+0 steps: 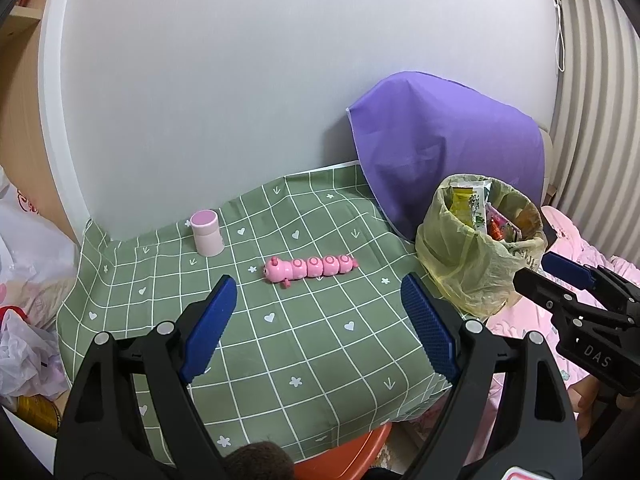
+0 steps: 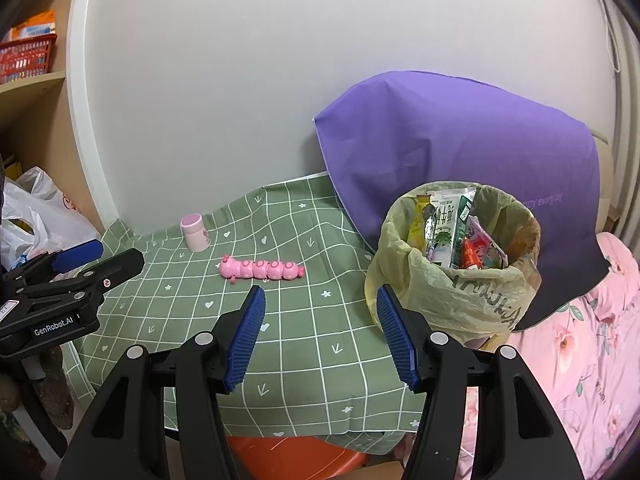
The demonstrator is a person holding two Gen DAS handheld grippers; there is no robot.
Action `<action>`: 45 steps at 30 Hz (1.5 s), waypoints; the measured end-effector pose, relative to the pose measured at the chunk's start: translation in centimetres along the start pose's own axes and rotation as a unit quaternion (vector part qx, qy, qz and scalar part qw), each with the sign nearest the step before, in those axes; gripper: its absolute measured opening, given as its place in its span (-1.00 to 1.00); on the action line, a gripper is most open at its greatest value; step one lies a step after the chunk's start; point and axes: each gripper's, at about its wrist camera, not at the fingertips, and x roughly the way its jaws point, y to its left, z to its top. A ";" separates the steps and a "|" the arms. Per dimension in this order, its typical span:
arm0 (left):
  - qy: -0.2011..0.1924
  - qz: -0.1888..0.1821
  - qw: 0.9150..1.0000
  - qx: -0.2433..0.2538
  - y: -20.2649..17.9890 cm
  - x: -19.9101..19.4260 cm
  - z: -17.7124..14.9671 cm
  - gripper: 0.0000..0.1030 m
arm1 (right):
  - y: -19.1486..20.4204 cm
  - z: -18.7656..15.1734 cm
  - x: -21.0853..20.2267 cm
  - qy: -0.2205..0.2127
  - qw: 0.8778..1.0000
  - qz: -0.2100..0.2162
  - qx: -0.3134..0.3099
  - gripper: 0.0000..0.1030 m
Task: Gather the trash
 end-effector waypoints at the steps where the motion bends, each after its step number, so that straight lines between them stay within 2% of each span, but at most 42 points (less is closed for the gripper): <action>1: 0.000 -0.001 1.000 0.001 0.0 0.1 0.1 0.55 | 0.0 0.0 0.0 0.000 1.000 0.000 0.000 0.07; 45: -0.009 0.003 1.000 0.010 -0.1 0.2 -0.1 0.55 | -0.4 0.0 -0.2 -0.005 1.000 -0.008 -0.001 0.07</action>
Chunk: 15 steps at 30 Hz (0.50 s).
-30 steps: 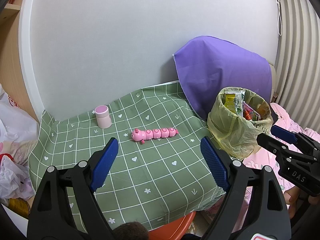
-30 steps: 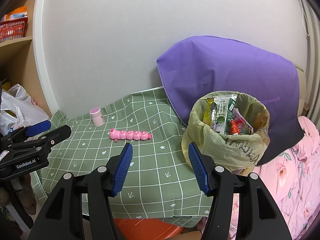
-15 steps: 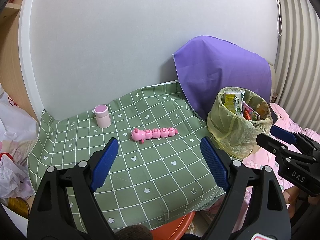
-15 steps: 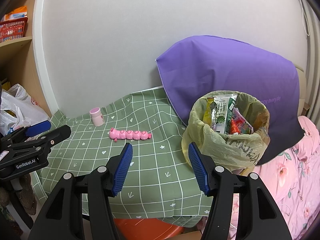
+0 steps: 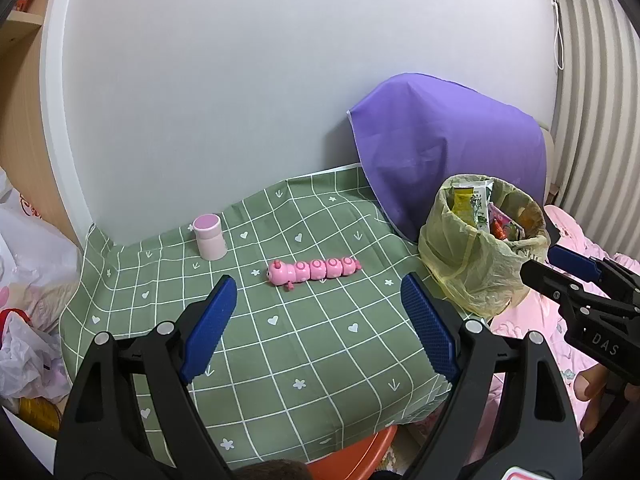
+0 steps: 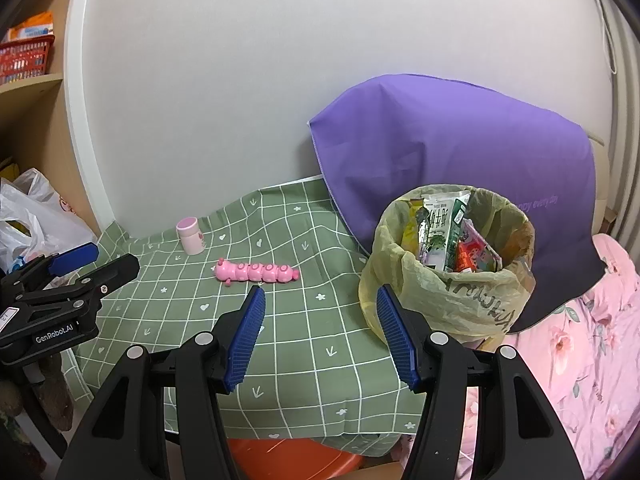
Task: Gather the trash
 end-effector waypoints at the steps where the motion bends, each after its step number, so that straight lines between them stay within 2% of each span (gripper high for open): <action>1: -0.001 0.001 1.000 0.002 0.0 0.0 0.0 0.55 | 0.0 0.0 0.0 0.000 1.000 -0.002 0.000 0.07; 8: 0.001 -0.004 1.000 0.004 0.0 0.2 0.0 0.55 | 0.0 -0.2 0.2 0.002 1.000 -0.006 0.003 0.07; 12: 0.025 -0.012 0.999 -0.018 0.7 1.3 -0.1 0.55 | 0.0 -0.1 0.8 0.007 1.000 -0.005 0.002 0.07; 15: 0.041 0.014 0.998 -0.035 2.3 2.7 -0.4 0.55 | 0.0 0.2 2.0 0.011 1.000 0.003 -0.002 0.09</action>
